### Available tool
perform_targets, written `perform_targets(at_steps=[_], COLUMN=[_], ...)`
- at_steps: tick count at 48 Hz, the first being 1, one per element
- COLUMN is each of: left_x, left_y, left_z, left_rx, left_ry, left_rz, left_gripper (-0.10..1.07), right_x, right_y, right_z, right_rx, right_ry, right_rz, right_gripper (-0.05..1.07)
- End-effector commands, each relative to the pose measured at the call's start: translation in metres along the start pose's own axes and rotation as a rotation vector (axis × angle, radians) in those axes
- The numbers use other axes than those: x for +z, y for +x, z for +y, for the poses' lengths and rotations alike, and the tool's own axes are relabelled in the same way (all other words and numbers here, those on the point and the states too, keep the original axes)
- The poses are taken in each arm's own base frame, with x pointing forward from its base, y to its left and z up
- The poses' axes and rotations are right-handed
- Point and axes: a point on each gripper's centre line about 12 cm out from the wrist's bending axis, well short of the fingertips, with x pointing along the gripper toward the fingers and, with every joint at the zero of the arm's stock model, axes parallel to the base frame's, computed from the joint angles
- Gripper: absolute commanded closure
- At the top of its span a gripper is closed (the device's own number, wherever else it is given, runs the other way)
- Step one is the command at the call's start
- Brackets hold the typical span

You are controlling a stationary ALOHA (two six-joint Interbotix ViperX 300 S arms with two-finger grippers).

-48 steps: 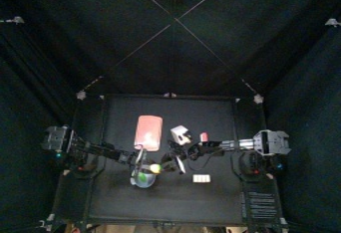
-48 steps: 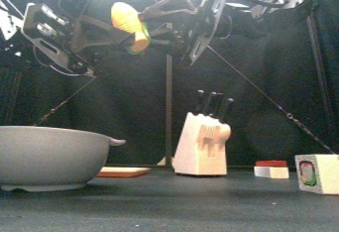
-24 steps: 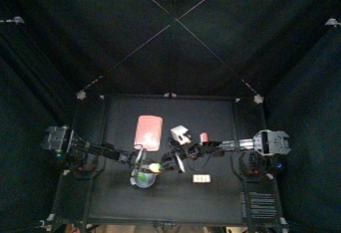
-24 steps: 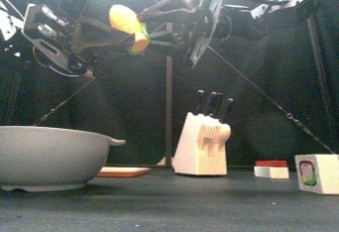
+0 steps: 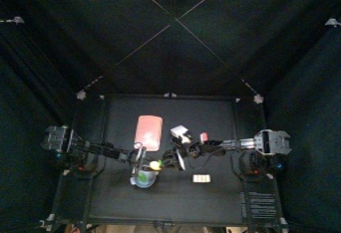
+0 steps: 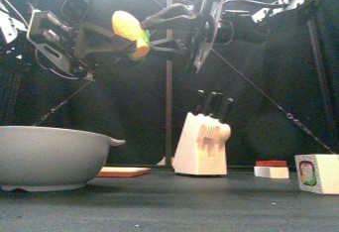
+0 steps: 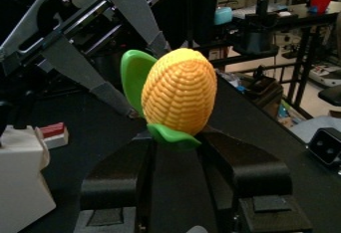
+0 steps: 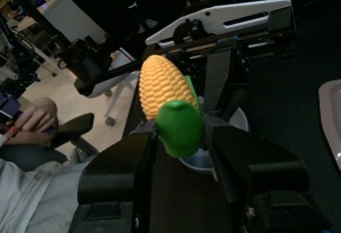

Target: Remove corn husk

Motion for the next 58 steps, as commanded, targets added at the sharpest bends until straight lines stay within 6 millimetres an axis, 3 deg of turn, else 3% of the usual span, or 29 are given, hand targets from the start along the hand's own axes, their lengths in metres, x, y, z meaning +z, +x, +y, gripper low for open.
perform_targets(at_steps=[1,58], left_x=[0.008,0.01], left_y=[0.002,-0.007], left_z=[0.0,-0.002], left_rx=[-0.003,-0.003], left_ry=[0.011,0.011], left_rz=[-0.033,-0.034], left_gripper=[0.4,0.4], right_x=[0.02,0.019], right_y=[-0.01,-0.026], right_z=[0.007,0.008], right_rx=[0.011,-0.003], right_ry=[-0.016,-0.001], right_rz=[-0.056,-0.069], right_gripper=[0.73,0.73])
